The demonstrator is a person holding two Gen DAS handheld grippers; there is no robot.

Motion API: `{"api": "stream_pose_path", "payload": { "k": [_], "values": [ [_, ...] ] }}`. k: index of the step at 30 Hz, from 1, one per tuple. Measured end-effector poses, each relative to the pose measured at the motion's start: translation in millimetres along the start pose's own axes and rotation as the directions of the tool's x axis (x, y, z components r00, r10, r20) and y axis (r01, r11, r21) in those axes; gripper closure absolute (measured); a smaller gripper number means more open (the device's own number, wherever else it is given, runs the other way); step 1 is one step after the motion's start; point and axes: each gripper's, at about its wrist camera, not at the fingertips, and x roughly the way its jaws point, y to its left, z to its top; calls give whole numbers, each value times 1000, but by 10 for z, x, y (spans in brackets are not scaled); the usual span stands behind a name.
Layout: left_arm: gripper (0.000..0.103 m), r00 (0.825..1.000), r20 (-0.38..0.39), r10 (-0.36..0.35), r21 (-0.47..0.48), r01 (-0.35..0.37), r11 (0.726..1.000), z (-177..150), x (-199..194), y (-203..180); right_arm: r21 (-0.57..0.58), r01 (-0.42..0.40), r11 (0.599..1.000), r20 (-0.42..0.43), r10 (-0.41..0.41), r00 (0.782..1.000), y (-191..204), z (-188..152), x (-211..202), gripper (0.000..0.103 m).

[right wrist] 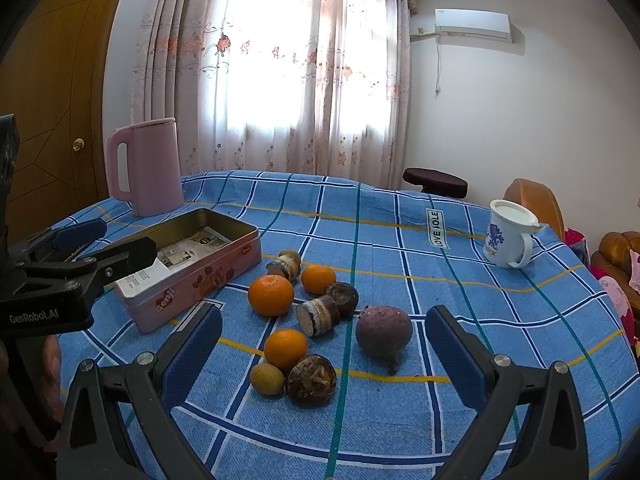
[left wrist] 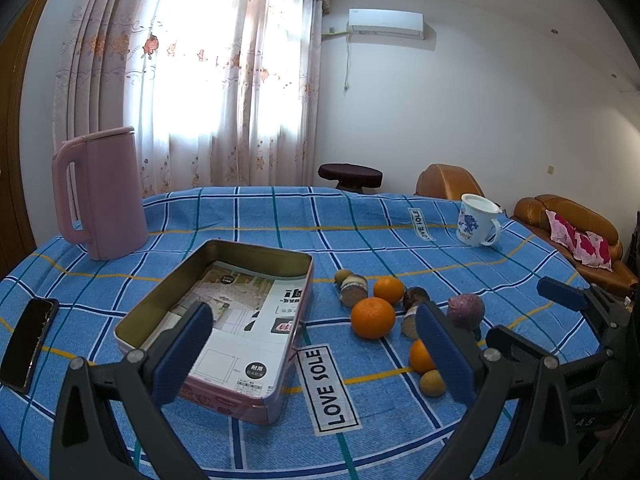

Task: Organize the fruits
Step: 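Grasp the brown round fruit with the right gripper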

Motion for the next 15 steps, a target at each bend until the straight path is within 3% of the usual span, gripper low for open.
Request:
{"api": "stream_pose_path", "payload": {
  "k": [7,15],
  "values": [
    [0,1000,-7,0,5,0,1000,-36,35,7,0,-4,1000,-9,4,1000,-31,-41,29,1],
    [0,999,-49,-22,24,23,999,-171,185,-60,43,-15,999,-89,19,996,-228,-236,253,2]
  ]
}}
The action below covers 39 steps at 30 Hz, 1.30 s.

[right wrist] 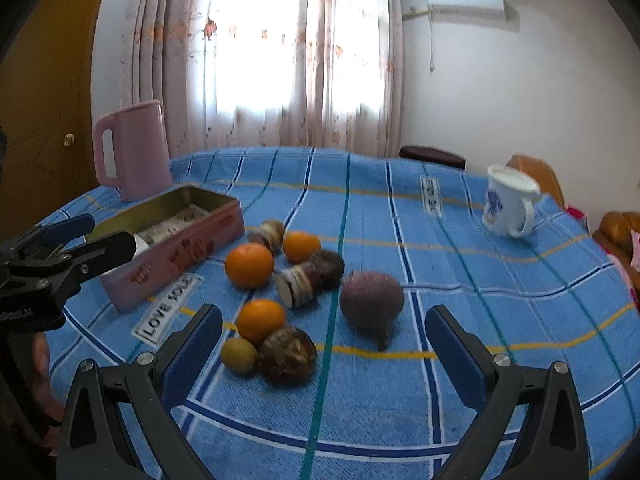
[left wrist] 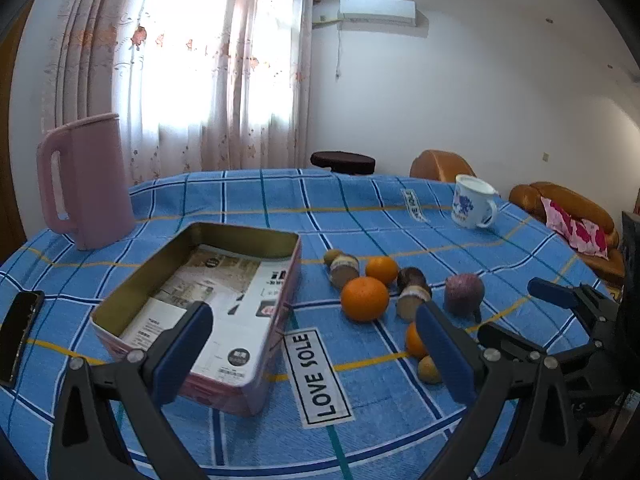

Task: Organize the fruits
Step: 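Grasp the brown round fruit with the right gripper, then grasp the small yellow-green fruit with the left gripper while the right gripper holds the brown fruit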

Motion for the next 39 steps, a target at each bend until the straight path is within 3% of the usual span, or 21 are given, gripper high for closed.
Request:
{"api": "stream_pose_path", "payload": {
  "k": [3,4,7,12,13,16,21,27,39],
  "values": [
    [0,1000,-15,-10,1,10,1000,-58,54,-20,10,-38,999,-46,38,998,-12,-59,114,9],
    [0,1000,-22,-13,5,13,1000,-62,64,-50,14,-53,998,-62,54,997,-10,-76,144,18],
    [0,999,-34,-27,16,27,999,-97,97,-103,28,-88,996,-115,91,989,-13,-119,248,29],
    [0,997,-56,-51,36,54,998,-131,153,-204,99,-156,983,-166,171,971,-117,-105,365,31],
    [0,996,-65,-55,42,58,997,-140,173,-231,118,-173,978,-171,192,966,-135,-110,388,35],
    [0,994,-80,-68,57,73,996,-158,197,-300,147,-225,963,-167,248,954,-184,-159,388,62],
    [3,989,-111,-101,72,109,991,-154,245,-426,104,-191,976,-125,204,971,-155,-182,265,62],
    [16,973,-182,-143,108,164,980,-157,371,-650,86,-105,991,-73,111,991,-325,-163,115,62],
    [52,918,-342,-200,81,241,967,-250,665,-787,78,-121,990,-45,125,991,-357,-211,72,62]
  ]
}}
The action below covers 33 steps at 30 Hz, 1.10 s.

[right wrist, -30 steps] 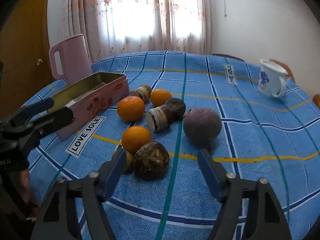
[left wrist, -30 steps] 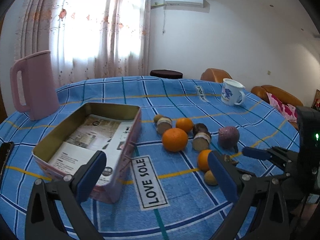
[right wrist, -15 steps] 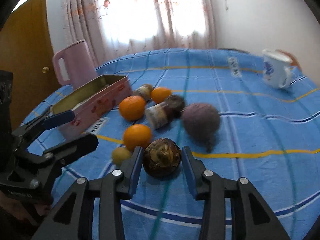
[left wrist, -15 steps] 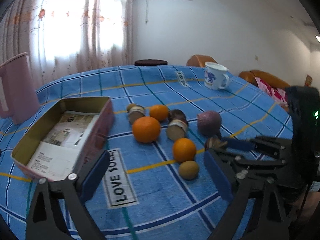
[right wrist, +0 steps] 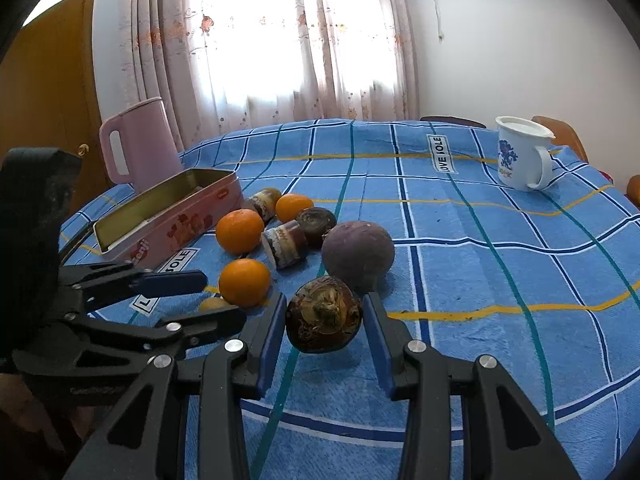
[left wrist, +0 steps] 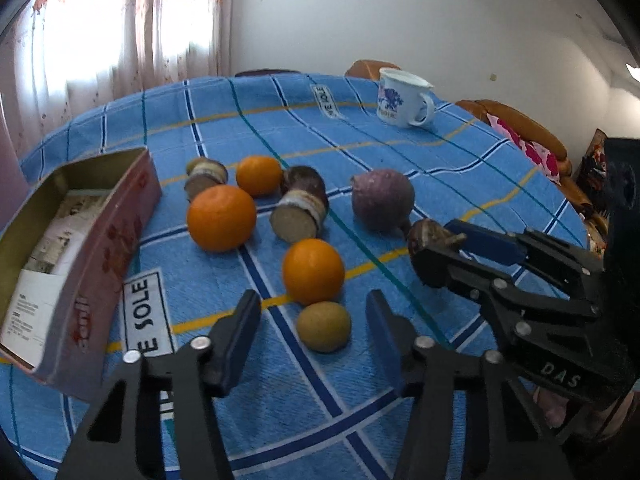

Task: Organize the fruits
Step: 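Grasp the small yellow-green fruit with the left gripper while the right gripper holds the brown fruit, then carry both fruits into the pink tin and open both grippers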

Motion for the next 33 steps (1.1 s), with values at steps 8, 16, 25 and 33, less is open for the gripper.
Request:
{"api": "stream_pose_path", "payload": {
  "k": [8,16,25,33],
  "values": [
    [74,998,-23,-64,1,64,998,-48,-11,28,-10,-5,1000,12,5,1000,36,2,-35,62],
    [74,996,36,-86,-19,87,996,-60,-131,129,-28,-11,1000,35,12,999,103,37,-75,62],
    [74,989,146,14,-14,-12,1000,-11,-370,284,-87,-23,996,62,28,998,269,193,-59,62],
    [74,971,217,99,-52,-90,995,76,-598,570,-160,-67,985,82,81,993,520,481,6,62]
  ]
}}
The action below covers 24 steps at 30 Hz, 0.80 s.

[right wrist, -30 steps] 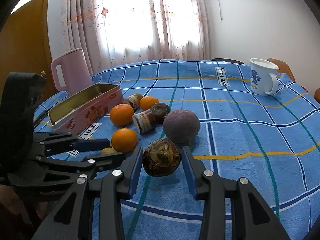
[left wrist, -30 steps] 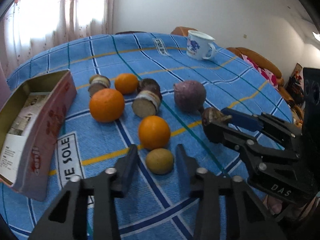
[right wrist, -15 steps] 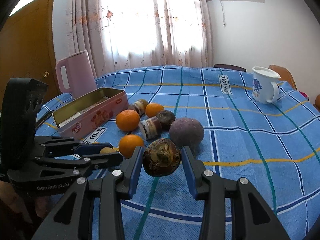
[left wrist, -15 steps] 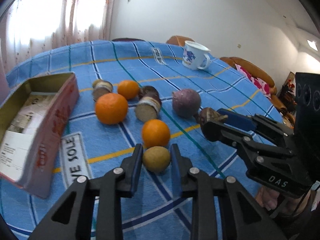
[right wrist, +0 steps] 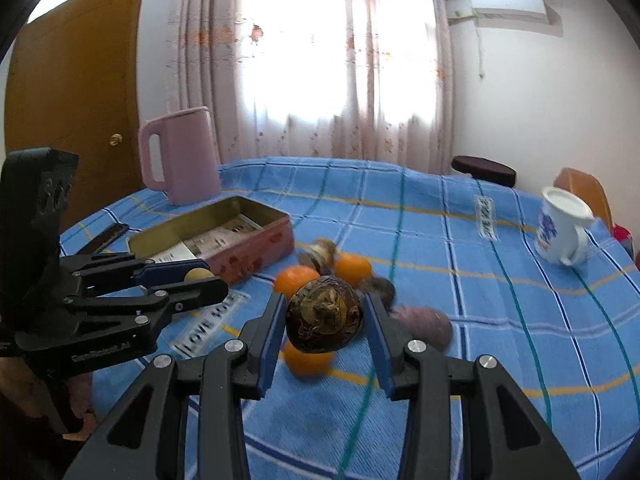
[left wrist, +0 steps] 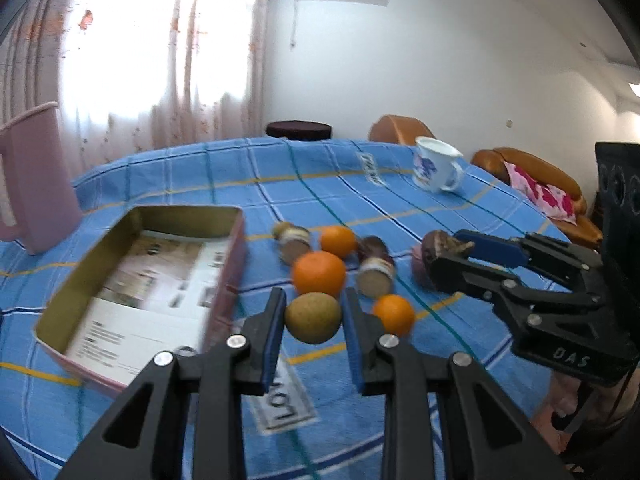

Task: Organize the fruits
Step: 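Carry both fruits into the pink tin and open both grippers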

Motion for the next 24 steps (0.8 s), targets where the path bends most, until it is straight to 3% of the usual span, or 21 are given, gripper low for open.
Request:
{"api": "stream_pose_path", "payload": {
  "k": [14,24],
  "values": [
    [74,988,50,149,-67,-145,987,221,-127,746,-134,-67,989,34,72,997,441,661,323,62],
    [74,977,10,211,-101,-209,973,222,-28,1175,-170,-133,976,-19,132,991,828,750,838,62]
  ]
}}
